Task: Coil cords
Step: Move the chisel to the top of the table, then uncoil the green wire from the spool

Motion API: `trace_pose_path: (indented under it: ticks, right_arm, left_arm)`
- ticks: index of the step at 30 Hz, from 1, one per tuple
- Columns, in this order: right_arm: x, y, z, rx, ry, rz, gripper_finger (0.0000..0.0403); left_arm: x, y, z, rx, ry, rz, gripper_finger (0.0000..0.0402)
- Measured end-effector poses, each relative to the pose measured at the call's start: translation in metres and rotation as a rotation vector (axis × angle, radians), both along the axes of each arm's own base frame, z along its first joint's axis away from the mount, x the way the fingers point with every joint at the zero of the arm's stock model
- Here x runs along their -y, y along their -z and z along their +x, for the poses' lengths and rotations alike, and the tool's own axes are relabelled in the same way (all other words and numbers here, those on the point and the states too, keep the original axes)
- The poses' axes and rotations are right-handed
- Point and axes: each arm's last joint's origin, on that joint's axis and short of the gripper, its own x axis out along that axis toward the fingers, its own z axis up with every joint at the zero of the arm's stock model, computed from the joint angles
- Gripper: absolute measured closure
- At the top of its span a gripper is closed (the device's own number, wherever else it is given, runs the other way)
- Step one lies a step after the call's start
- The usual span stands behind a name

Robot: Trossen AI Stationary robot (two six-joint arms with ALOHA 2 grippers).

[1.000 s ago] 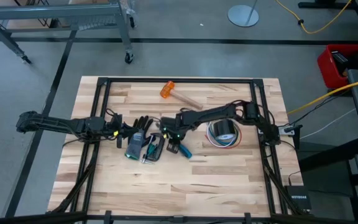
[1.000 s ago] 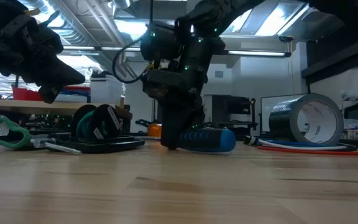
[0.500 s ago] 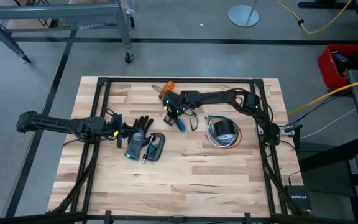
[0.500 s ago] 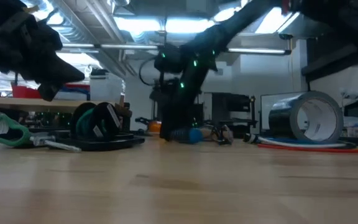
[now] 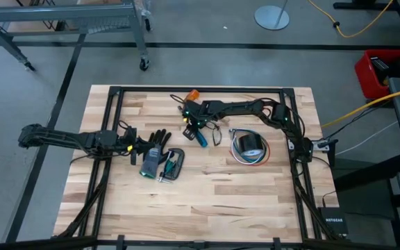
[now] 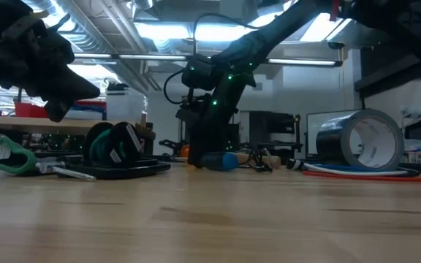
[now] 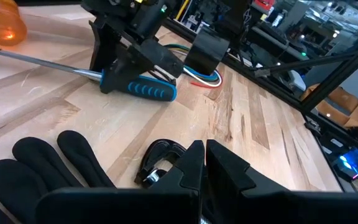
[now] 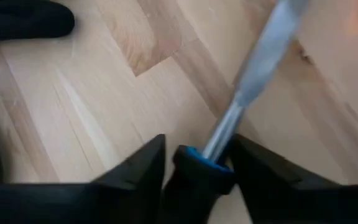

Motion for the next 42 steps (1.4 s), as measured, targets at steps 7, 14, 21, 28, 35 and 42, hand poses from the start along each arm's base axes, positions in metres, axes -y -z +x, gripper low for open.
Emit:
trace_pose_path:
  ticks: [7,14,21,28,35,42]
  right_arm:
    - [-0.001,-0.001,0.001,0.004,-0.014,-0.004,0.0107]
    - [-0.001,-0.002,0.001,0.014,-0.025,0.016,0.008]
    - [-0.001,-0.007,0.002,0.007,-0.025,0.02,0.0098]
    - [0.001,-0.024,0.004,-0.046,0.007,-0.039,0.0127]
    - [0.002,-0.055,0.011,-0.018,-0.029,-0.046,0.0141]
    - [-0.02,-0.064,0.017,0.029,-0.152,0.122,0.0141]
  left_arm:
    - [0.0,0.0,0.0,0.0,0.0,0.0,0.0392]
    - [0.0,0.0,0.0,0.0,0.0,0.0,0.0392]
    - [0.0,0.0,0.0,0.0,0.0,0.0,0.0392]
    - [0.0,0.0,0.0,0.0,0.0,0.0,0.0392]
    - [0.0,0.0,0.0,0.0,0.0,0.0,0.0392]
    - [0.002,0.001,0.0,0.003,0.043,-0.178,0.0392]
